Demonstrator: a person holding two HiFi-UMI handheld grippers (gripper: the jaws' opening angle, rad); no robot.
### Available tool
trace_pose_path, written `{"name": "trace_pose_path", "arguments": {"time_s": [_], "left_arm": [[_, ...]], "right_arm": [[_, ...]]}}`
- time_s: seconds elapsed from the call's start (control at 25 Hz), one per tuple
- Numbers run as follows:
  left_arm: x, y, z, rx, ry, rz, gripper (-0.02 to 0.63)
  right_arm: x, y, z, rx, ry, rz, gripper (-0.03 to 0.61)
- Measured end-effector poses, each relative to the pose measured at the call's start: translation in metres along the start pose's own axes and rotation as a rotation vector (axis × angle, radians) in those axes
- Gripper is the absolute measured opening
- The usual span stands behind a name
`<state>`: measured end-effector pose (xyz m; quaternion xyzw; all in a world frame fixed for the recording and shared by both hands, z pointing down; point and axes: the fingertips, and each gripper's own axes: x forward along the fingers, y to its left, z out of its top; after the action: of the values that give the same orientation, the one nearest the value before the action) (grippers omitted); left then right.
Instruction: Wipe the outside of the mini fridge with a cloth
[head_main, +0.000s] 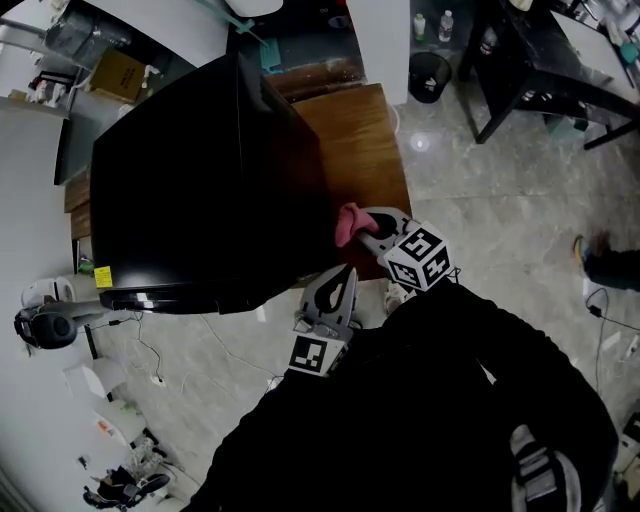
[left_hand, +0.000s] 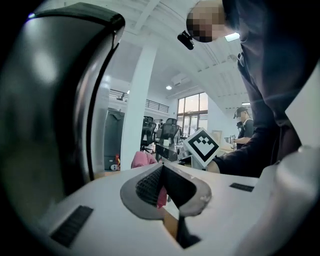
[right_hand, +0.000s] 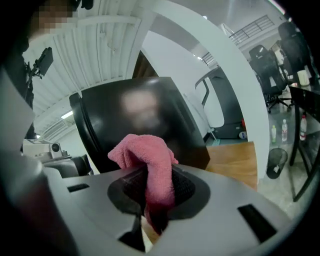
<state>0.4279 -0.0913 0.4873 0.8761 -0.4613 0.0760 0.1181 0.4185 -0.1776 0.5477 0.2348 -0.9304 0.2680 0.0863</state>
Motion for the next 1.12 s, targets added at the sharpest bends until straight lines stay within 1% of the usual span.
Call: {"name": "trace_pose_path", "arguments": {"time_s": [0.08, 0.2, 0.4, 0.56, 0.72, 1.12], "left_arm": [[-0.012, 0.003, -0.019, -0.020, 0.031, 0.013, 0.006], [-0.028, 0.009, -0.045, -0.038, 0.066, 0.034, 0.006], [-0.042, 0.018, -0.066, -0.060, 0.087, 0.075, 0.006], [-0.046, 0.030, -0.076, -0.073, 0.109, 0.103, 0.006], [-0.043, 0.038, -0.077, -0.059, 0.090, 0.117, 0.006], [-0.021, 0.031, -0.067, -0.060, 0.076, 0.119, 0.006]], "right_arm": [[0.008, 0.015, -0.025, 0.017, 0.038, 0.024, 0.078], [0.022, 0.040, -0.060, 0.003, 0.105, 0.071, 0.078], [0.046, 0.059, -0.097, -0.006, 0.179, 0.125, 0.078], [0.065, 0.056, -0.104, 0.036, 0.189, 0.136, 0.078], [0.072, 0.055, -0.106, 0.066, 0.187, 0.153, 0.081], [0.073, 0.055, -0.108, 0.115, 0.184, 0.178, 0.080]]}}
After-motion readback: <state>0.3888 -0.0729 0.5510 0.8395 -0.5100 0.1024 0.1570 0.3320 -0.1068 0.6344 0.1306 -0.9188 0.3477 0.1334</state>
